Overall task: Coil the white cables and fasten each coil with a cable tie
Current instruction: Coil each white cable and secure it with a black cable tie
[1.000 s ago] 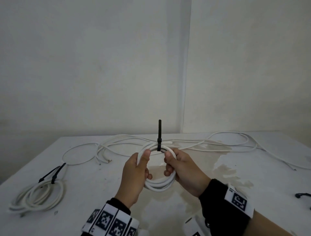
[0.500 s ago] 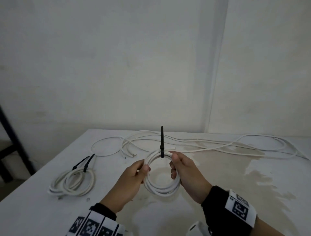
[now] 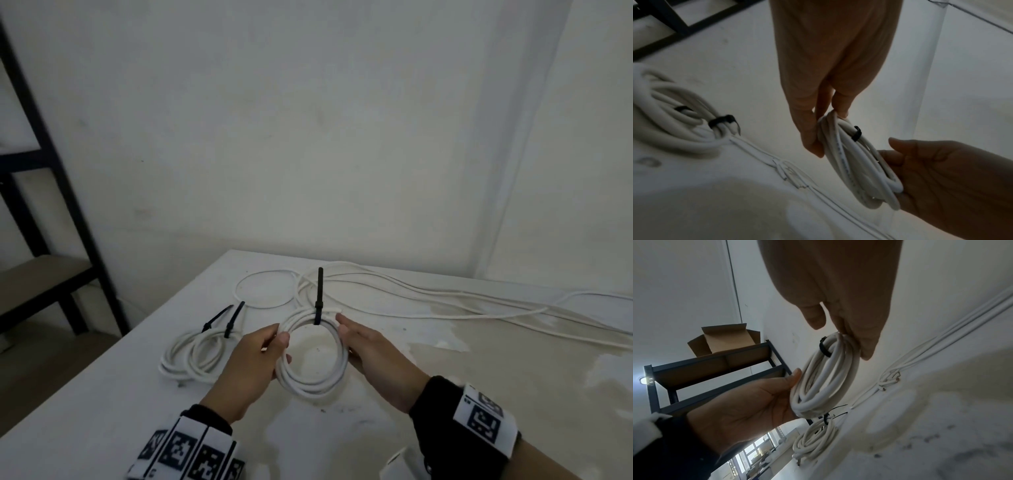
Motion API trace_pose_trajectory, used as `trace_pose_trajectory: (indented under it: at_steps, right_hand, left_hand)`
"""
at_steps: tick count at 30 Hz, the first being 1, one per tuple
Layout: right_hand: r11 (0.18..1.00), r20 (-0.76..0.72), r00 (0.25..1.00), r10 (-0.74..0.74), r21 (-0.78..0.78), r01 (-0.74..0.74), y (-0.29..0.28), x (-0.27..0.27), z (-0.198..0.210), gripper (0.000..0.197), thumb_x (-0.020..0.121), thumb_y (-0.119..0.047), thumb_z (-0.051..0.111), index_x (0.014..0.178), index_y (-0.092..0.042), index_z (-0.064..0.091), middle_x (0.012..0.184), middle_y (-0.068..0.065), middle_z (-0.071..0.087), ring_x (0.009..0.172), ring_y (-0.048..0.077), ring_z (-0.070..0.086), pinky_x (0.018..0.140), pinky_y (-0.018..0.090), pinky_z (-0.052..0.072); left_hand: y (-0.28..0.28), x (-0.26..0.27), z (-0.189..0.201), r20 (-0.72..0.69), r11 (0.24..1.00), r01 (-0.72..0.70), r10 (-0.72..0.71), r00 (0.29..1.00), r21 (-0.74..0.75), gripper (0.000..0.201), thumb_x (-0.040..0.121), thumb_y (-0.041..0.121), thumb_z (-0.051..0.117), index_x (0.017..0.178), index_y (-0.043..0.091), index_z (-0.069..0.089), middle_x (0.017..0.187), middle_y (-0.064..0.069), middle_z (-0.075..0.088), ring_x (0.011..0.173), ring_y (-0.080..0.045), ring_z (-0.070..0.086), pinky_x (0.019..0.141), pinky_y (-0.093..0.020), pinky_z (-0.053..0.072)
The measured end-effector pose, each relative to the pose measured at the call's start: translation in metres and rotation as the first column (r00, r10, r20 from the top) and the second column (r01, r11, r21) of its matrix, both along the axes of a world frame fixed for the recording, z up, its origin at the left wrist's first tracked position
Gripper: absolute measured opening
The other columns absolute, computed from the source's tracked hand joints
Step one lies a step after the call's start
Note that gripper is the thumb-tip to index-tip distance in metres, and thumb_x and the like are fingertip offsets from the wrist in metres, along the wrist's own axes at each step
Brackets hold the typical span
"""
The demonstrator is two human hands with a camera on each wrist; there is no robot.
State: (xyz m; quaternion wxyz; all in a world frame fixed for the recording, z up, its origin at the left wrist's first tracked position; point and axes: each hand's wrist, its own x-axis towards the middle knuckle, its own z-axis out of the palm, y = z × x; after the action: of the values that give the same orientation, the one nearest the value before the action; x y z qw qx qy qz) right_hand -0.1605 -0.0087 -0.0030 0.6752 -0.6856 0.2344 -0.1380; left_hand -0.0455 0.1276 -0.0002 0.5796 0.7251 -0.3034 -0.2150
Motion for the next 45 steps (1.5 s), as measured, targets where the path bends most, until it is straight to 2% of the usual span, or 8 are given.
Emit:
trace_pose_trajectory:
  at_steps: [4,9,20,24,28,32,37,45]
  right_hand:
    - [0.997,-0.052,0.997,0.057,0.062,-0.053,0.003,0.016,0.003,0.050,0.098,-0.026,0.040,0.144,-0.012,0.027,0.149,-0.001,0.032,0.136,0.013,0.033,0.115,0.028,0.024]
    - [0.994,-0.136,0.990,0.040,-0.100,-0.053,-0.006,0.024,0.001,0.051,0.095,-0.038,0.041,0.141,-0.016,0.035,0.148,-0.004,0.033,0.137,0.011,0.030,0.117,0.035,0.022]
    - [0.990,-0.189,0.977,-0.095,-0.120,0.073,-0.036,0.024,-0.003,0.023,0.093,-0.040,0.046,0.107,-0.024,0.053,0.125,-0.001,0.053,0.116,0.016,0.049,0.101,0.032,0.037]
    - [0.971,-0.223,0.965,-0.139,-0.223,0.088,-0.046,0.022,-0.002,0.041,0.093,-0.042,0.044,0.123,-0.015,0.050,0.127,-0.001,0.050,0.121,0.016,0.046,0.107,0.035,0.035]
    - [0.959,-0.236,0.954,-0.182,-0.259,0.119,-0.061,0.020,-0.002,0.046,0.093,-0.040,0.047,0.129,-0.012,0.047,0.129,0.000,0.050,0.118,0.015,0.047,0.097,0.029,0.037]
    - [0.948,-0.240,0.946,-0.218,-0.282,0.147,-0.078,0.018,-0.002,0.046,0.092,-0.038,0.049,0.129,-0.010,0.047,0.130,0.004,0.051,0.116,0.016,0.048,0.091,0.026,0.035]
    - [0.912,-0.240,0.932,-0.272,-0.375,0.169,-0.099,0.014,0.001,0.047,0.091,-0.035,0.052,0.129,-0.008,0.047,0.125,0.004,0.050,0.110,0.016,0.048,0.087,0.025,0.036]
    - [0.751,-0.566,0.781,-0.264,-0.629,-0.202,-0.134,0.013,-0.008,0.050,0.092,-0.041,0.048,0.135,-0.016,0.039,0.145,0.003,0.037,0.131,0.020,0.038,0.107,0.031,0.029]
  left_hand:
    - [0.006,0.015,-0.004,0.005,0.997,-0.038,0.038,0.999,0.062,0.024,0.097,0.014,0.044,0.076,0.014,0.057,0.074,-0.004,0.059,0.069,-0.011,0.062,0.067,-0.026,0.050]
    - [0.018,0.050,-0.010,0.126,0.982,-0.081,0.060,0.990,0.168,0.029,0.096,0.016,0.044,0.082,-0.006,0.057,0.068,-0.010,0.059,0.071,-0.024,0.057,0.070,-0.033,0.043]
    - [0.028,0.096,-0.016,0.250,0.878,-0.151,0.037,0.968,0.455,0.029,0.098,0.016,0.041,0.075,0.002,0.054,0.066,-0.012,0.052,0.066,-0.021,0.049,0.074,-0.040,0.048]
    - [0.024,0.099,-0.014,0.320,0.808,-0.195,0.008,0.947,0.556,0.028,0.098,0.018,0.042,0.077,0.007,0.058,0.063,-0.004,0.050,0.068,-0.021,0.048,0.066,-0.032,0.043]
    - [0.026,0.099,-0.007,0.411,0.778,-0.277,0.027,0.911,0.564,0.024,0.094,0.027,0.051,0.095,0.015,0.072,0.089,-0.006,0.069,0.086,-0.022,0.060,0.071,-0.025,0.042]
    - [0.032,0.102,0.002,0.479,0.712,-0.371,0.055,0.876,0.596,0.037,0.086,0.044,0.059,0.114,0.020,0.066,0.116,-0.002,0.066,0.104,-0.022,0.060,0.081,-0.027,0.041]
    - [0.024,0.099,0.029,0.548,0.764,-0.433,0.124,0.827,0.479,0.035,0.086,0.041,0.060,0.112,0.018,0.065,0.109,-0.004,0.066,0.101,-0.022,0.060,0.085,-0.030,0.042]
    - [-0.041,0.071,0.047,0.606,0.805,-0.359,0.000,0.795,0.471,0.027,0.089,0.039,0.055,0.111,0.025,0.063,0.115,0.002,0.064,0.106,-0.021,0.058,0.087,-0.027,0.042]
